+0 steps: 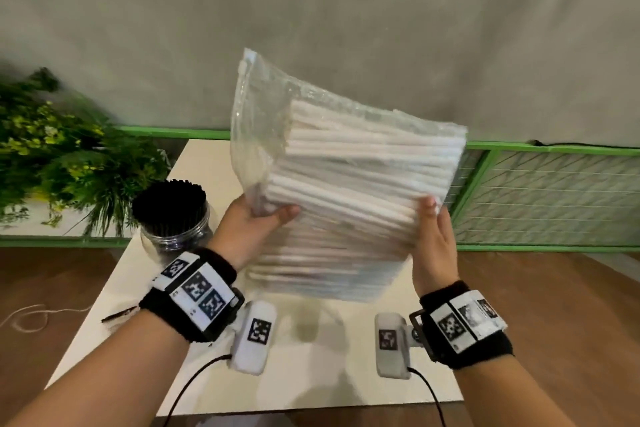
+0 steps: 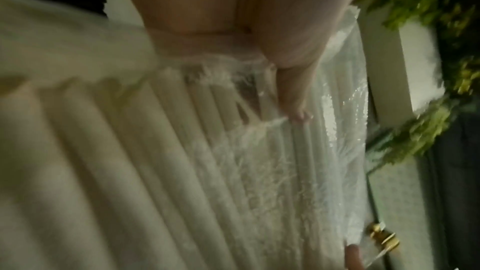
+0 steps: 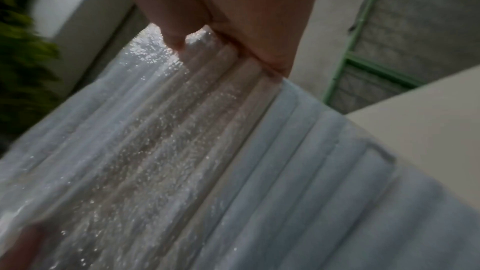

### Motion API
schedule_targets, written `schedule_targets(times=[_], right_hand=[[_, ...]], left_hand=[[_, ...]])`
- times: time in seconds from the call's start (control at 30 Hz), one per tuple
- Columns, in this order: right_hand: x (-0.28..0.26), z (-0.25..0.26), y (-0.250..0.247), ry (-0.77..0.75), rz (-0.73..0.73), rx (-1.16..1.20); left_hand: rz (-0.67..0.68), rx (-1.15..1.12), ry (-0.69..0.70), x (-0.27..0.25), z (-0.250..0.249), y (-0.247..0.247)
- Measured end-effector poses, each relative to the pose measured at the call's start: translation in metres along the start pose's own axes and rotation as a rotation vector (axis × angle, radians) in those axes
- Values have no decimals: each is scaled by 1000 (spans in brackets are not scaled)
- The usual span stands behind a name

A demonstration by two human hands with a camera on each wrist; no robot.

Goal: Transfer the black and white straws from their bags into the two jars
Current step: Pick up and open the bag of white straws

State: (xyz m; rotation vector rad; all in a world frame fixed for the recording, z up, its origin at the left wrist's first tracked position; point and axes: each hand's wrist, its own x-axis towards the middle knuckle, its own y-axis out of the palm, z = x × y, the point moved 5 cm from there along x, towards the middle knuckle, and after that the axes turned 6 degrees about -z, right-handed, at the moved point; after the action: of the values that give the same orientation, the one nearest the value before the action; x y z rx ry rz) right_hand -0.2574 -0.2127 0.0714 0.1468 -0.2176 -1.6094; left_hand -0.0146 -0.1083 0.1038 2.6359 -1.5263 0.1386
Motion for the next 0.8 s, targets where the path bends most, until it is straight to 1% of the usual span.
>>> schedule_targets(times=[0.07, 0.1, 0.17, 0.27, 0.33, 0.4, 0.5, 0.53, 0.63, 0.73, 0.8], right_hand=[[-2, 15, 7, -107, 29, 0], [0, 18, 10, -127, 42, -10], [1, 23, 18, -137, 63, -37], [-1, 30, 23, -201, 55, -36], [-2, 30, 25, -215, 73, -38], [-3, 27, 25, -204, 103, -62], [-4, 29, 22, -241, 82, -79], [-4, 28, 21, -244, 78, -91], [-4, 21, 17, -228, 112, -142], [-2, 27, 16, -295, 125, -159], [-1, 28, 15, -320, 143, -152]], left_hand=[[-39, -91, 27, -3, -3, -6], [-46, -112, 23, -4, -2, -8], [-57, -107, 4, -5, 3, -11], [-72, -70, 19, -7, 6, -13], [-67, -92, -6, -10, 8, -13], [-95, -116, -25, -12, 11, -15], [-120, -105, 2, -14, 10, -18], [-118, -96, -18, -15, 11, -19], [-44, -74, -82, -16, 18, -15], [-74, -73, -58, -16, 20, -16], [-63, -48, -74, -16, 24, -18]])
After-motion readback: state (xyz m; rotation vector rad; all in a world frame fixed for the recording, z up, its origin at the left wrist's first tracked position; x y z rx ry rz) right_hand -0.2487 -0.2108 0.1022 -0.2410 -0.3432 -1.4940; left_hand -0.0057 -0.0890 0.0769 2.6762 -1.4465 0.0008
